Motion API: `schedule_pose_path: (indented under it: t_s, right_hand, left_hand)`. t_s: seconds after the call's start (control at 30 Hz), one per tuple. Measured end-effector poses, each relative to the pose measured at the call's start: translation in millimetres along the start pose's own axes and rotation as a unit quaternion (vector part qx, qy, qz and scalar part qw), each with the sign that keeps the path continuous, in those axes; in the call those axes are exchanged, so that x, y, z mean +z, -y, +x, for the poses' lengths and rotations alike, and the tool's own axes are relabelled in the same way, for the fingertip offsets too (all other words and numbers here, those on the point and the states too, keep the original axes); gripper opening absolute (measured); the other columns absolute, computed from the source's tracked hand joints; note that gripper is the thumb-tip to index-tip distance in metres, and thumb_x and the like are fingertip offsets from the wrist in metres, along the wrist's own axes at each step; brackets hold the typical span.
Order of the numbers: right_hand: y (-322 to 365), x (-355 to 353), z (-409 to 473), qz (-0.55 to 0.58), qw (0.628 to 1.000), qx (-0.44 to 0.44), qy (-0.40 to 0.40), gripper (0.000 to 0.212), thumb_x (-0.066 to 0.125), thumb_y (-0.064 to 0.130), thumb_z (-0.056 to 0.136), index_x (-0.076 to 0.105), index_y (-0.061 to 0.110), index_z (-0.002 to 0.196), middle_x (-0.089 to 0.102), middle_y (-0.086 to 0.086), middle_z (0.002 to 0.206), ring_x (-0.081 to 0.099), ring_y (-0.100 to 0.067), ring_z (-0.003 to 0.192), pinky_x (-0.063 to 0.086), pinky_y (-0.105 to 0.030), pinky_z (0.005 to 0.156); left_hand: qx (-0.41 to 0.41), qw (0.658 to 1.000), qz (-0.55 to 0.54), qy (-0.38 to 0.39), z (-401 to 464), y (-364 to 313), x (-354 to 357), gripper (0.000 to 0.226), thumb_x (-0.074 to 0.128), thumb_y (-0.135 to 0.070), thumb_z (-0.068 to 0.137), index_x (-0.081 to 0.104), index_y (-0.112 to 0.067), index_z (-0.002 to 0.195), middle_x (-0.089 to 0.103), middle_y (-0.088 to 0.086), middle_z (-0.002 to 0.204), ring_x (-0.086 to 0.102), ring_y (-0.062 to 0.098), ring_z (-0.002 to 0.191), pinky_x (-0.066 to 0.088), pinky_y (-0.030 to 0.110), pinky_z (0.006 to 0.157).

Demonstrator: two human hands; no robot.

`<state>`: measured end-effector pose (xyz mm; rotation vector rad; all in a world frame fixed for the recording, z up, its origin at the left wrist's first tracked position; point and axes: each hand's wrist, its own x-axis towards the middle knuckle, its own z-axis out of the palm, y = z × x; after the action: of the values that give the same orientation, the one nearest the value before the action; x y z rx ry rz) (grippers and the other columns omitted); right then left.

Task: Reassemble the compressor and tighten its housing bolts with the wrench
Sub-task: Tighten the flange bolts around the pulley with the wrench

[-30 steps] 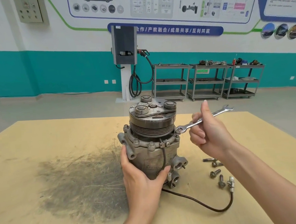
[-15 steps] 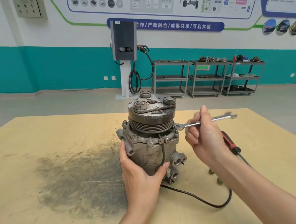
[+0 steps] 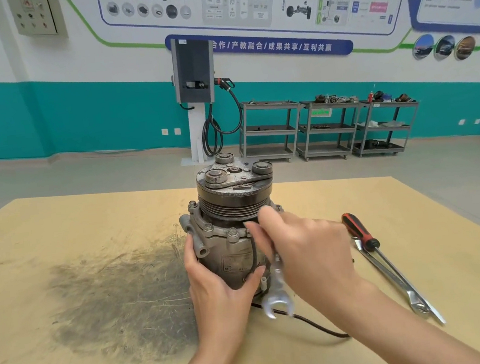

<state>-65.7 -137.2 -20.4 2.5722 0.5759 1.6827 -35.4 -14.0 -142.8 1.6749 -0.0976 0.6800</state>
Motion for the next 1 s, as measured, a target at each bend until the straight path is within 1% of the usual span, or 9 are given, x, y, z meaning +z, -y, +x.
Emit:
schedule_pose_path:
  t_s: [0.07,0.2,0.33,0.37,0.43,0.53,0.6,0.87,1.0]
  right_hand:
    - [7.6,0.3,7.4,-0.029,0.999,-0.002,0.026,0.042,0.049,0.05,0.093,0.052,0.019,0.064,0.048,0.005,0.044,0.045,-0.02,0.03,0.018,-0.019,0.043]
    - [7.8,1.1,4.2,0.065,0.997,0.024,0.017,0.046,0.075,0.05,0.081,0.052,0.014,0.063,0.048,0.003,0.044,0.045,-0.025,0.033,0.025,-0.022,0.036]
    - [5.8,-8.0,-5.3,0.227,0.973,0.033,0.009,0.046,0.06,0.045,0.091,0.053,0.011,0.062,0.049,0.002,0.052,0.043,-0.018,0.043,0.037,-0.026,0.037]
    - [4.3,-11.9,-5.1,0.301,0.951,0.07,0.014,0.047,0.058,0.046,0.091,0.053,0.011,0.061,0.048,0.004,0.052,0.042,-0.012,0.045,0.037,-0.023,0.041]
    - [-5.1,-16.8,-2.1,0.462,0.867,0.184,0.026,0.05,0.05,0.048,0.093,0.052,0.014,0.057,0.047,0.002,0.049,0.04,-0.003,0.045,0.032,-0.013,0.046]
    - [-31.6,-10.8,10.7,0.585,0.724,0.364,0.049,0.064,0.032,0.063,0.097,0.053,0.019,0.056,0.04,0.002,0.043,0.036,-0.01,0.041,0.03,-0.019,0.042]
    - [-46.4,1.6,21.0,0.634,0.631,0.442,0.074,0.063,0.031,0.065,0.088,0.054,0.015,0.057,0.034,0.0,0.041,0.029,-0.012,0.038,0.026,-0.021,0.039]
    - [-63.3,37.7,22.8,0.692,0.497,0.506,0.132,0.062,0.035,0.061,0.095,0.055,0.016,0.058,0.03,0.001,0.042,0.026,-0.011,0.035,0.024,-0.019,0.035]
    - [-64.9,46.3,29.7,0.698,0.413,0.554,0.188,0.056,0.038,0.061,0.095,0.049,0.016,0.065,0.028,0.004,0.04,0.024,-0.008,0.031,0.021,-0.019,0.033]
  left_hand:
    - [-0.012,1.0,-0.029,-0.001,1.0,0.8,2.6,0.128,0.084,-0.052,0.055,0.001,-0.043,0.152,0.026,-0.002,0.159,0.031,0.014,0.146,0.033,0.049,0.117]
    - [0.017,1.0,0.003,-0.014,-0.3,7.6,2.6,0.131,0.092,-0.02,0.062,0.001,-0.06,0.147,0.034,0.002,0.157,0.039,0.024,0.143,0.039,0.058,0.11]
    - [0.014,1.0,0.005,-0.028,-0.1,2.5,1.3,0.127,0.09,-0.047,0.055,-0.003,-0.065,0.14,0.032,-0.002,0.157,0.037,0.017,0.143,0.038,0.052,0.113]
    - [0.014,0.999,0.012,-0.029,0.3,0.6,1.8,0.126,0.088,-0.051,0.053,-0.001,-0.063,0.141,0.029,-0.005,0.157,0.034,0.014,0.144,0.035,0.049,0.115]
    - [0.018,0.999,0.012,-0.024,-0.6,-0.6,0.7,0.125,0.091,-0.045,0.055,0.002,-0.058,0.141,0.023,-0.015,0.153,0.028,0.007,0.144,0.028,0.04,0.119]
    - [0.022,1.0,0.012,-0.016,-1.8,-2.6,-0.2,0.124,0.094,-0.033,0.06,0.001,-0.06,0.138,0.019,-0.022,0.147,0.025,0.003,0.141,0.025,0.032,0.118]
    - [0.023,1.0,0.014,-0.014,-2.2,-3.7,-1.1,0.123,0.093,-0.031,0.061,0.002,-0.061,0.137,0.018,-0.023,0.146,0.025,0.003,0.14,0.025,0.031,0.117]
    - [0.012,1.0,0.004,-0.006,-2.5,-5.8,-1.7,0.126,0.094,-0.03,0.06,0.0,-0.06,0.138,0.02,-0.026,0.145,0.028,0.004,0.142,0.025,0.03,0.116]
    - [0.014,1.0,0.007,-0.007,-1.6,-3.8,-1.7,0.125,0.094,-0.032,0.059,0.001,-0.061,0.137,0.021,-0.025,0.146,0.027,0.001,0.14,0.024,0.027,0.114]
